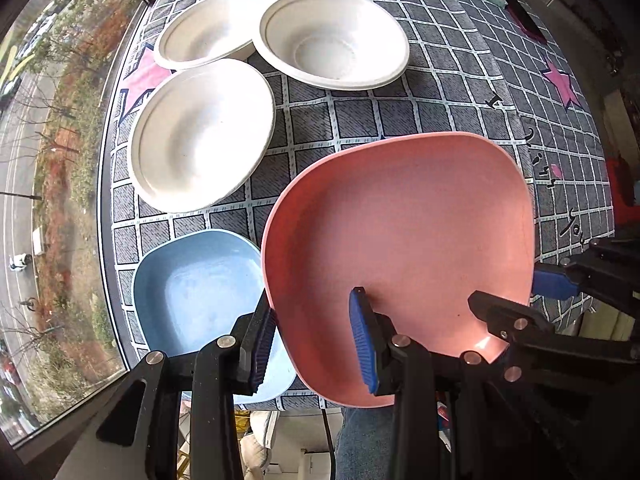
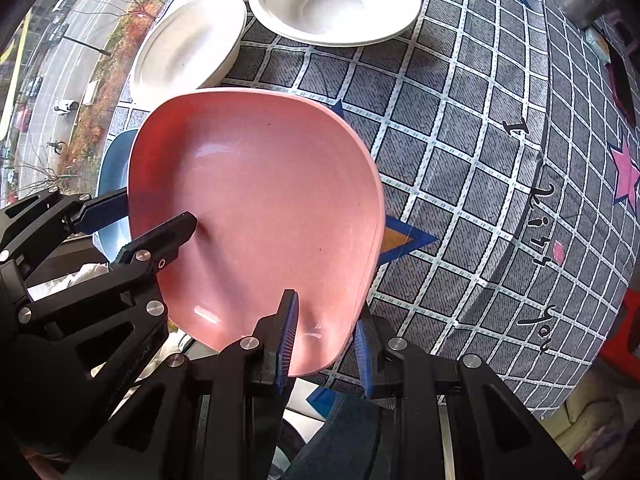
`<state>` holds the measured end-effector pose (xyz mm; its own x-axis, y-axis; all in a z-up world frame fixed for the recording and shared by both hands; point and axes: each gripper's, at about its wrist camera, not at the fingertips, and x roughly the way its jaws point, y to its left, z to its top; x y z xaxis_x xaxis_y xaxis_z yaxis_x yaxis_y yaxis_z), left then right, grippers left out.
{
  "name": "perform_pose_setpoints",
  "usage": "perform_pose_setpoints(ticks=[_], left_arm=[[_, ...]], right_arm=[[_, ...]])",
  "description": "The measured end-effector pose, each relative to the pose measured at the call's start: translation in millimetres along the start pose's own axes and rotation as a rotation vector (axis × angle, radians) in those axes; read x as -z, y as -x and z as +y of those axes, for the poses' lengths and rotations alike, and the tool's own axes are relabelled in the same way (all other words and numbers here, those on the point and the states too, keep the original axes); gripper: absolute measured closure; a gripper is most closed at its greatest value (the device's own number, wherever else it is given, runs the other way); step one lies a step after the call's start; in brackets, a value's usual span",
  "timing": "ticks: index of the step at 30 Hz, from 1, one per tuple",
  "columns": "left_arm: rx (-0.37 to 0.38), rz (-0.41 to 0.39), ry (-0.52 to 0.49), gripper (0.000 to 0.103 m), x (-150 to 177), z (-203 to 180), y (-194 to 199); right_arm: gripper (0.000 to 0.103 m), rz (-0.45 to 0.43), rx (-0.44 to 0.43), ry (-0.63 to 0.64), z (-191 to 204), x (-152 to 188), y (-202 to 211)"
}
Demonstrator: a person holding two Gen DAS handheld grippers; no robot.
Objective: Organize plates and bowls
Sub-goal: 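Carry the pink plate with both grippers and lower it onto the blue plate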
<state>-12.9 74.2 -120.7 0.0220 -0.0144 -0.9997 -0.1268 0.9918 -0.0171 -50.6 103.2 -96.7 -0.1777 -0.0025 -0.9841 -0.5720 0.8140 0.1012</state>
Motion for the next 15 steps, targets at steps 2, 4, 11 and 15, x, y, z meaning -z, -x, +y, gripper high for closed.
perform_pose_setpoints(ticks=[2, 4, 11, 15], left_arm=[[-0.001, -0.004, 0.016, 0.064, 1.1, 7.1, 0.5], [-0.002, -0.007, 0.034, 0.064, 4.5, 18.4, -0.6], [-0.002, -0.02, 0.105, 0.064, 14.8, 51.5, -11.1], [-0.01, -0.03, 0.14, 0.064, 12.6, 53.1, -9.6]], right_arm=[[0.074, 0.0, 0.006, 0.02, 6.5, -1.0, 1.3], [0.074, 0.0, 0.012, 0.04, 12.6, -2.5, 2.9], [0.074, 0.01, 0.041, 0.129, 34.6, -6.6, 8.3], [0.074, 0.015, 0.056, 0.18, 48.9, -8.5, 8.5]])
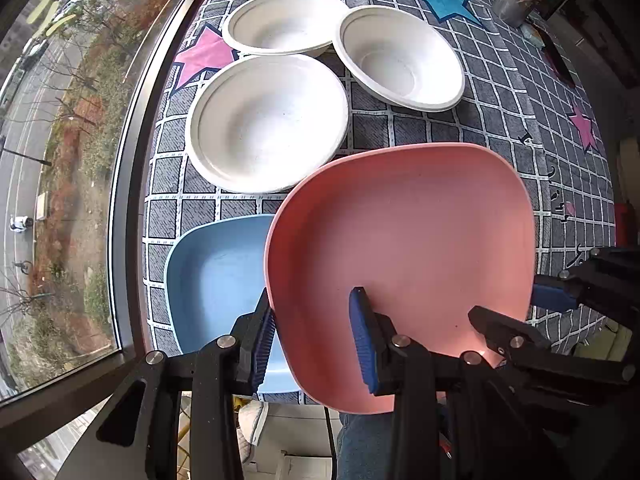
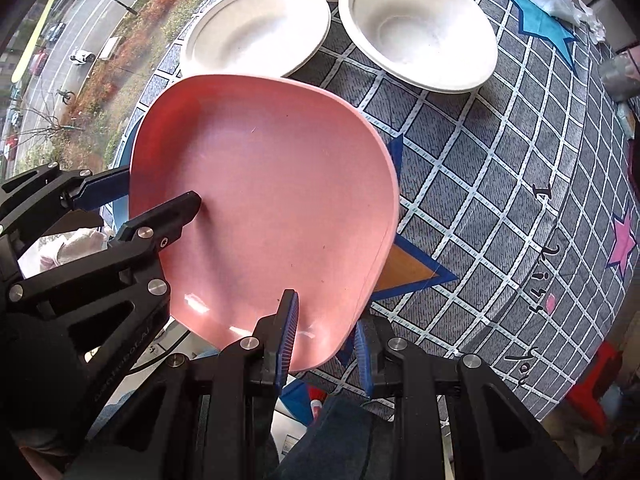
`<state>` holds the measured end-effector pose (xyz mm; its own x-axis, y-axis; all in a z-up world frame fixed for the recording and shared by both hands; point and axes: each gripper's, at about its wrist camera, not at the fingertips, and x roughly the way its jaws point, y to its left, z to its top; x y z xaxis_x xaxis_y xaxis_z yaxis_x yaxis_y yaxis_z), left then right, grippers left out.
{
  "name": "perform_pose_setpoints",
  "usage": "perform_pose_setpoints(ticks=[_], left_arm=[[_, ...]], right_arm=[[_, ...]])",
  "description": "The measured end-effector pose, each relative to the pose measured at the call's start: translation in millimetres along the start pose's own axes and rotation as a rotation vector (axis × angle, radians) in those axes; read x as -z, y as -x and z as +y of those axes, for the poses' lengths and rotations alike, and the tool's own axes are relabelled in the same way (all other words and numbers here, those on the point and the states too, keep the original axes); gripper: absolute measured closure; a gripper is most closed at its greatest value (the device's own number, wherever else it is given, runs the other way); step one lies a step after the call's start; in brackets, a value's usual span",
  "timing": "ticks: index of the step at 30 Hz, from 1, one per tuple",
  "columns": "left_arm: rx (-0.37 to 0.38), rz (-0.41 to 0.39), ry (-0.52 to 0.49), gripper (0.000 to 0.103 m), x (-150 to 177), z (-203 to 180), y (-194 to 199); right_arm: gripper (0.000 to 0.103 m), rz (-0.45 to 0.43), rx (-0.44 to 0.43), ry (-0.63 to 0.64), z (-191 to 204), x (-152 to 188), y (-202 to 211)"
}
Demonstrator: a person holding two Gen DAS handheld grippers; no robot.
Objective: Organize plates and bowls
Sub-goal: 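Carry the pink plate with both grippers and lower it onto the blue plate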
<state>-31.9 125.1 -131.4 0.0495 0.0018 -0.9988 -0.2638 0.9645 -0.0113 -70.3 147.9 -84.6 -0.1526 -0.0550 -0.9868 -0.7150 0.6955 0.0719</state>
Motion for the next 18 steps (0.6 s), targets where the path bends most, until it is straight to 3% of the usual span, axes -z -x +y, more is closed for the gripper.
perform_pose_setpoints(ticks=[5, 18], left_arm=[[-0.018, -0.009, 0.038, 0.064, 5.7, -10.0, 13.2], [-0.033, 0.026, 0.147, 0.064, 26.0, 38.5, 7.6]], right_arm=[[0.074, -0.005, 0.004, 0.054, 17.5, -2.3, 2.4], [0.074, 0.047, -0.009, 0.215, 66.9, -6.6, -28.1]])
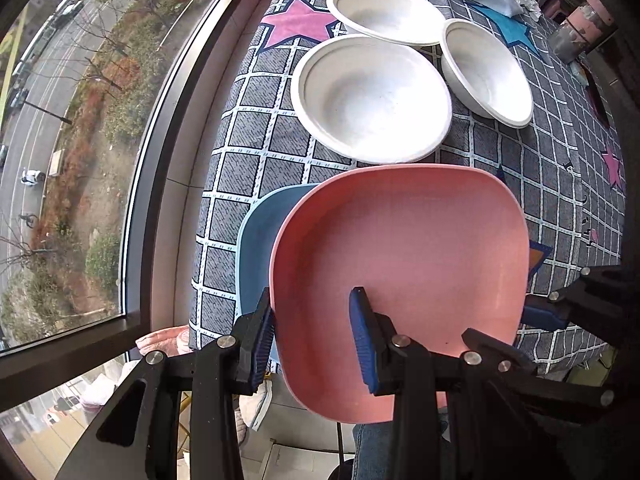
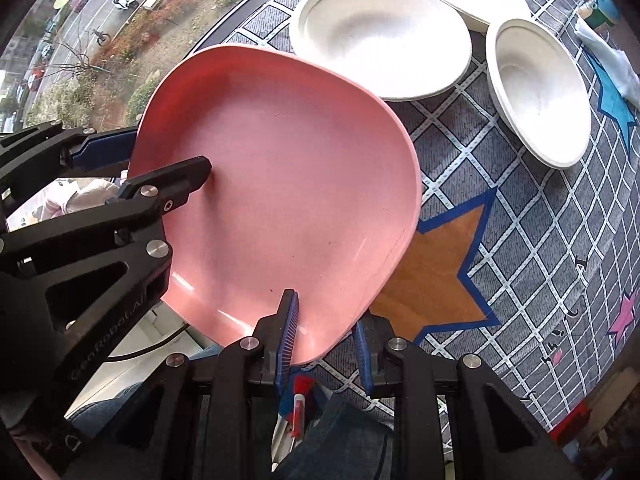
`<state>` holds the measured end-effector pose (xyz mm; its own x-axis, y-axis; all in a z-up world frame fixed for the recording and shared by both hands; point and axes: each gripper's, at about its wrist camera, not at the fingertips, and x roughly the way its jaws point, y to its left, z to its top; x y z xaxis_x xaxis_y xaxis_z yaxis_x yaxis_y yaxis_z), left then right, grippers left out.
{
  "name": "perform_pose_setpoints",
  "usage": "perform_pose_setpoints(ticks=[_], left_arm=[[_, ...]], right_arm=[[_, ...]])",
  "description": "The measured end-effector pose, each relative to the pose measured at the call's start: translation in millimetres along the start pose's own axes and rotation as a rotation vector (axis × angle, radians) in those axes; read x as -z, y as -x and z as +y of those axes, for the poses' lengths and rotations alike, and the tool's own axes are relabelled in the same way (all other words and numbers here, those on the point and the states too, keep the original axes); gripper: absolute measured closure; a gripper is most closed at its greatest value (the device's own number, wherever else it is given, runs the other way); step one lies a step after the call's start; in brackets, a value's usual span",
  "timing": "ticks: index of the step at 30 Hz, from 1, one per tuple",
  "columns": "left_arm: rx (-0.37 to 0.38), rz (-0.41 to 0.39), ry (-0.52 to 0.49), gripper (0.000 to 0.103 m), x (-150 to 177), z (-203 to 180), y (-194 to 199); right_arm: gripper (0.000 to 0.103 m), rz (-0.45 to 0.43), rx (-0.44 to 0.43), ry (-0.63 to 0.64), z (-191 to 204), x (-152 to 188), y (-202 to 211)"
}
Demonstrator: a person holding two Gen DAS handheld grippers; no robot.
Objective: Organize plates and bowls
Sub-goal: 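Carry the pink plate with both grippers and lower it onto the blue plate, then open both grippers and move toward the white bowls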
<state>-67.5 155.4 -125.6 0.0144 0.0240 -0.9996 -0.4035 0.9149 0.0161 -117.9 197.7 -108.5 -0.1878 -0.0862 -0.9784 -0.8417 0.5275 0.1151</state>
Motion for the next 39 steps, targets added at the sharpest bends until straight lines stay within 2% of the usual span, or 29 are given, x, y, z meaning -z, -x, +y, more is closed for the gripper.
perform_pose_setpoints(ticks=[5, 10, 13, 14, 15, 16, 17, 18, 23, 30, 35, 37, 39], left_arm=[[-0.025, 0.006, 0.012, 0.063, -4.2, 11.4, -7.6], [-0.038, -0.015, 0.019, 0.058, -7.8, 22.9, -12.0], [-0.013, -0.008, 0.042, 0.046, -10.6, 28.3, -16.5], [-0.016, -0.005, 0.054, 0.034, -11.0, 30.2, -17.2], [-0.026, -0.012, 0.069, 0.024, -11.1, 33.1, -16.7], [-0.034, -0.022, 0.08, 0.022, -11.5, 35.0, -14.9], [-0.034, -0.027, 0.088, 0.022, -10.7, 36.9, -13.5], [-0.026, -0.026, 0.096, 0.022, -10.3, 38.9, -12.7], [-0.003, -0.014, 0.123, 0.022, -5.0, 44.8, -11.6], [0.036, -0.014, 0.09, 0.022, -15.6, 31.2, -9.7], [0.039, -0.026, 0.065, 0.022, -33.4, 21.9, -4.8], [0.035, -0.034, 0.068, 0.022, -44.9, 20.6, -3.2], [0.024, -0.05, 0.066, 0.022, -59.4, 20.2, -2.3]], right_arm=[[0.074, 0.033, -0.035, 0.001, 13.0, -11.8, -14.7], [0.074, 0.044, -0.104, -0.084, 18.1, -22.5, -24.7], [0.074, 0.035, -0.119, -0.113, 18.6, -22.7, -31.5], [0.073, 0.034, -0.129, -0.121, 18.4, -24.5, -31.5], [0.06, 0.032, -0.137, -0.131, 18.6, -23.0, -32.7], [0.046, 0.024, -0.139, -0.143, 17.7, -21.2, -32.7], [0.023, 0.004, -0.144, -0.155, 15.3, -19.6, -30.5], [0.02, -0.019, -0.15, -0.165, 11.7, -17.4, -27.4], [0.02, -0.04, -0.137, -0.239, -16.9, 0.3, -23.1], [0.02, -0.022, -0.166, -0.474, -70.2, 30.8, -32.3], [0.02, -0.027, -0.157, -0.523, -89.2, 38.9, -28.8], [0.02, -0.042, -0.159, -0.537, -114.4, 42.4, -19.7], [0.021, -0.059, -0.153, -0.547, -109.9, 36.4, -12.6]])
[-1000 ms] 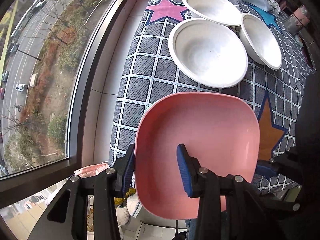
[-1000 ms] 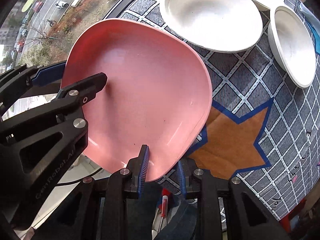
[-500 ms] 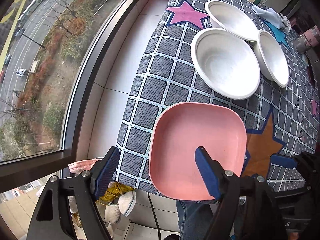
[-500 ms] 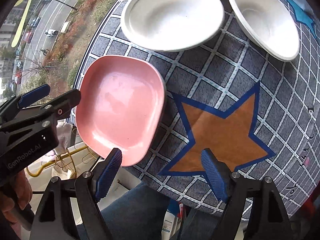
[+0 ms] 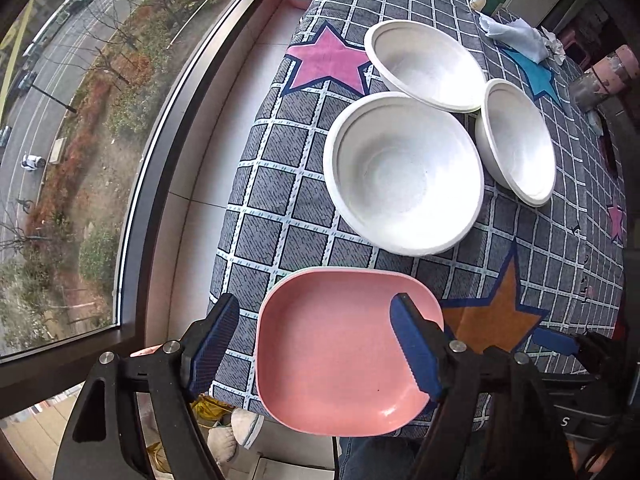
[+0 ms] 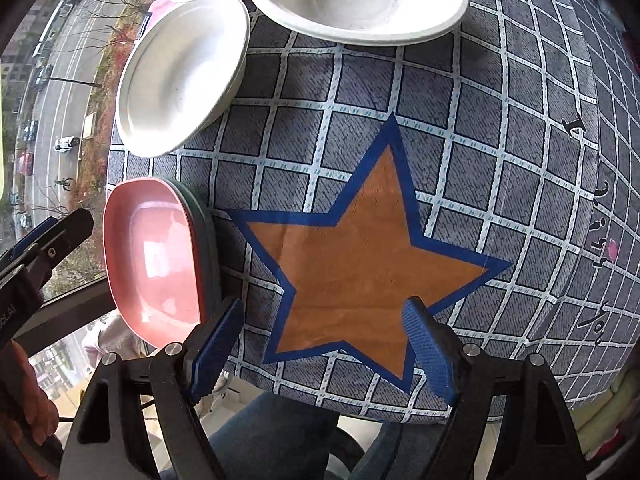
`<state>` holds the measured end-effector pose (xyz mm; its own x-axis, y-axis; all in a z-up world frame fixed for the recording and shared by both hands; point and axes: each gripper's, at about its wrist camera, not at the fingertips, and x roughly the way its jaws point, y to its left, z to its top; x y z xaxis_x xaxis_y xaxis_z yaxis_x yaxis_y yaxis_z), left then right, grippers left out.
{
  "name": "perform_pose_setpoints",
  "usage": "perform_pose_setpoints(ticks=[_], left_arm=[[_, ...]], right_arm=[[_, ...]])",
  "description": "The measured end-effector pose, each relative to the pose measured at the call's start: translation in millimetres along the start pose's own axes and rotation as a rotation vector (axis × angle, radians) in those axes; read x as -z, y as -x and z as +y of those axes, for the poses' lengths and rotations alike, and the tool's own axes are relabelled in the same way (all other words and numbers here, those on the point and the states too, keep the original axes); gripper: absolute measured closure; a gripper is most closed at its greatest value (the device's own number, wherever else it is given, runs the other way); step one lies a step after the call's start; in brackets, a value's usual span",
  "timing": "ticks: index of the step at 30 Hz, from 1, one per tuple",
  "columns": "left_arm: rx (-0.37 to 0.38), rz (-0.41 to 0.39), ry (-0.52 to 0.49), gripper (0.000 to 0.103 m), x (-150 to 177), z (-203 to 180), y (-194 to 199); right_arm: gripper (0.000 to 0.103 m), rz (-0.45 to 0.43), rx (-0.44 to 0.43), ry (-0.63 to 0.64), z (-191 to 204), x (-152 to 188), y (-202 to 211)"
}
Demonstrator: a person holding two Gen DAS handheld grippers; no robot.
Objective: Organize plates and bowls
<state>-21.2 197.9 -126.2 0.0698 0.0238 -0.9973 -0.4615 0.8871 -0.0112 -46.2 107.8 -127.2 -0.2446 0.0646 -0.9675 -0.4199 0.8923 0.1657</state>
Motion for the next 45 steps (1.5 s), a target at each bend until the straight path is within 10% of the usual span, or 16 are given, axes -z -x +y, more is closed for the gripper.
perform_pose_setpoints(ticks=[20, 27, 32, 45], left_arm=[[-0.017, 0.013, 0.003, 0.023, -98.7, 2.5, -65.3], [0.034, 0.086, -0.006, 0.076, -89.8, -3.2, -81.1], [-0.002, 0.087, -0.088, 0.077, -76.5, -29.1, -77.4], [-0.03, 0.133, -0.323, 0.077, -9.7, -123.4, -70.8]], right_arm=[[0.021, -0.081, -0.142, -0.199, 15.3, -61.8, -9.4], [0.063, -0.061, -0.211, -0.247, 7.1, -65.2, -15.4], [0.077, -0.056, -0.2, -0.187, 7.8, -60.2, -9.2], [0.078, -0.008, -0.186, -0.232, -69.2, 8.2, 5.8]])
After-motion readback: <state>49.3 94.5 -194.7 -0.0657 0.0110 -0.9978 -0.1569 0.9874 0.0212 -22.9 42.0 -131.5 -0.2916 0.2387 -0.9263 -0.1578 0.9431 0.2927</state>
